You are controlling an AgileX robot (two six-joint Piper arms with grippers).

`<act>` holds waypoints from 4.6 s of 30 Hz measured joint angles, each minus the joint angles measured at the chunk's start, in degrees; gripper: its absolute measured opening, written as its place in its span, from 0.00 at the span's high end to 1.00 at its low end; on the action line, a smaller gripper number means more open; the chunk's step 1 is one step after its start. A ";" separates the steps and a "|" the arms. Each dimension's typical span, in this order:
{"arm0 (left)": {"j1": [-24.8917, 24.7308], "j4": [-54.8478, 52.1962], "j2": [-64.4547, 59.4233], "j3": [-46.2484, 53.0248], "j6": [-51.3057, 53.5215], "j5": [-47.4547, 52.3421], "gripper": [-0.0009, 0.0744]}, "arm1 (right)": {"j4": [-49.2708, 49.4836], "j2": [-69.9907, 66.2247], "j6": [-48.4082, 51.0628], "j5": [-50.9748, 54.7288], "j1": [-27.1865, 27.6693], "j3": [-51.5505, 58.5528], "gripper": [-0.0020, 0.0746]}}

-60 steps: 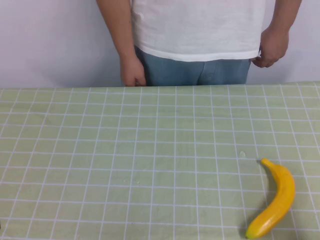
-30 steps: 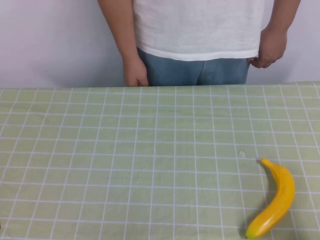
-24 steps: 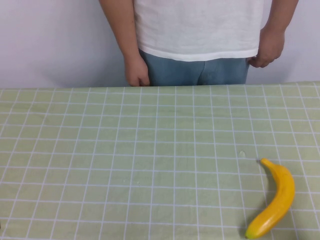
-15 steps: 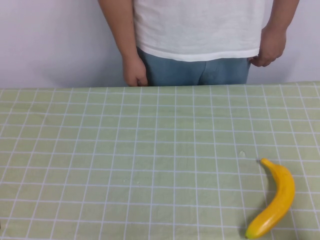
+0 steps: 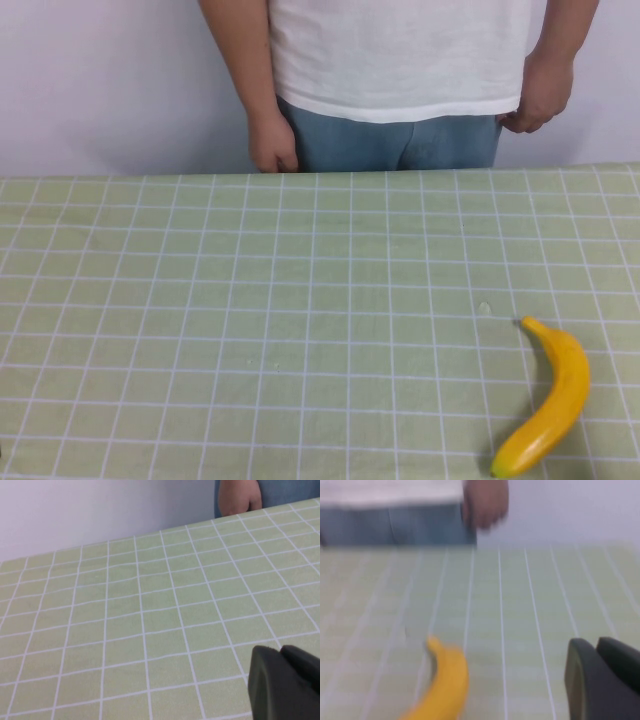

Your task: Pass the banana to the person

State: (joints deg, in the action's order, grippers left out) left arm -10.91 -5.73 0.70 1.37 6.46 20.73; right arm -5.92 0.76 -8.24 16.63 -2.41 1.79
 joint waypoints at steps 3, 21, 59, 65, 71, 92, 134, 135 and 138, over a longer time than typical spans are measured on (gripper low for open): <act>0.00 0.00 0.00 0.00 0.00 0.00 0.99 | 0.00 0.00 0.00 -6.94 0.00 -0.02 0.98; 0.00 0.00 0.00 0.00 0.00 0.00 0.99 | 3.05 0.00 0.56 -44.05 0.00 -0.02 0.98; 0.00 0.00 0.00 0.00 0.00 0.00 0.99 | 26.19 -54.81 4.89 38.41 0.00 -41.06 0.69; 0.00 0.00 0.00 0.00 0.00 0.00 0.99 | 29.26 -64.11 4.57 37.33 -1.42 -41.11 0.39; 0.00 0.00 0.00 0.00 0.00 0.00 0.99 | 25.13 -71.32 -4.90 31.30 -9.98 -41.20 0.36; 0.00 0.00 0.00 0.00 0.00 0.00 0.99 | 21.28 -91.64 -18.09 18.82 -14.78 -41.64 0.35; 0.00 -0.11 0.00 0.00 -0.10 0.00 0.99 | 14.70 -76.33 11.09 10.05 -14.78 -51.72 0.63; 0.00 -0.11 0.00 0.00 -0.10 0.00 0.99 | 14.70 -76.33 14.29 12.53 -14.78 -54.34 0.63; 0.00 -0.11 0.00 0.00 -0.10 0.00 0.99 | 14.70 -77.15 23.29 19.57 -14.78 -62.31 0.63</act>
State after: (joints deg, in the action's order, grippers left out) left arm -10.91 -5.84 0.70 1.37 6.36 20.73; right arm 8.78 -76.39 15.05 36.19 -17.19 -60.52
